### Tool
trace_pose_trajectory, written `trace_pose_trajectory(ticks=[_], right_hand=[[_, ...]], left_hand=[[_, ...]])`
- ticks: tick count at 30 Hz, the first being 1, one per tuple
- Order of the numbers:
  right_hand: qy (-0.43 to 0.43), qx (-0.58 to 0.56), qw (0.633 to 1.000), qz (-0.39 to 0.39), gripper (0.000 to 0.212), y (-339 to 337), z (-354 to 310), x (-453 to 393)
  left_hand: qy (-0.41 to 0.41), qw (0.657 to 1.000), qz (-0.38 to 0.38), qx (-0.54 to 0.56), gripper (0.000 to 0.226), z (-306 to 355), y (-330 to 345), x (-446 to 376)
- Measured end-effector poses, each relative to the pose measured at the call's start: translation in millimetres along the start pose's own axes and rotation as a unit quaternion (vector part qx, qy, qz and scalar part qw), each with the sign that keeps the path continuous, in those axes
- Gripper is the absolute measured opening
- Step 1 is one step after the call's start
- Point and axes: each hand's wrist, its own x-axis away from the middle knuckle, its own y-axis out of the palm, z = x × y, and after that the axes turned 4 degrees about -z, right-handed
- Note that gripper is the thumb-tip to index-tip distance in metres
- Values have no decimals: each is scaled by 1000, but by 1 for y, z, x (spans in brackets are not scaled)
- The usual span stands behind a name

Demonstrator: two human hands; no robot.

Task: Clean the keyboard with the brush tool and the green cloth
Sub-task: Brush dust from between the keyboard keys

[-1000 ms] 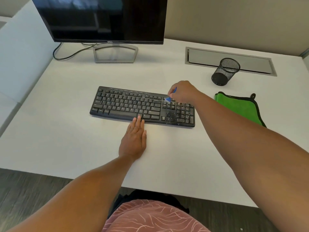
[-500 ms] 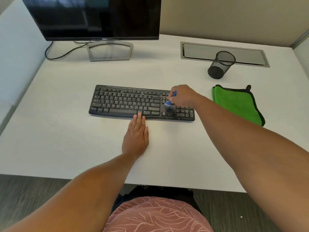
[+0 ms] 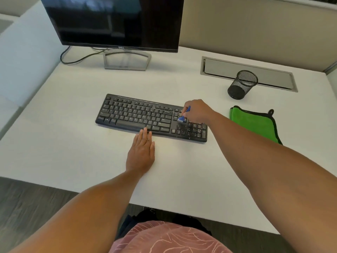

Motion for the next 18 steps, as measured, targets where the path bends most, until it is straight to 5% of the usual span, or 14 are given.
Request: trace_pose_trajectory(ticks=[5, 8, 13, 18], right_hand=[[-41, 89, 993, -69, 14, 7, 2, -4], [-69, 38, 986, -146, 11, -3, -1, -5], [-91, 54, 993, -46, 13, -4, -1, -20], [-104, 57, 974, -193, 7, -1, 3, -20]], left_hand=[[-142, 989, 37, 29, 74, 24, 9, 4], [-219, 972, 57, 61, 62, 41, 15, -2], [-301, 948, 70, 79, 59, 62, 20, -17], [-309, 944, 87, 75, 58, 65, 25, -18]])
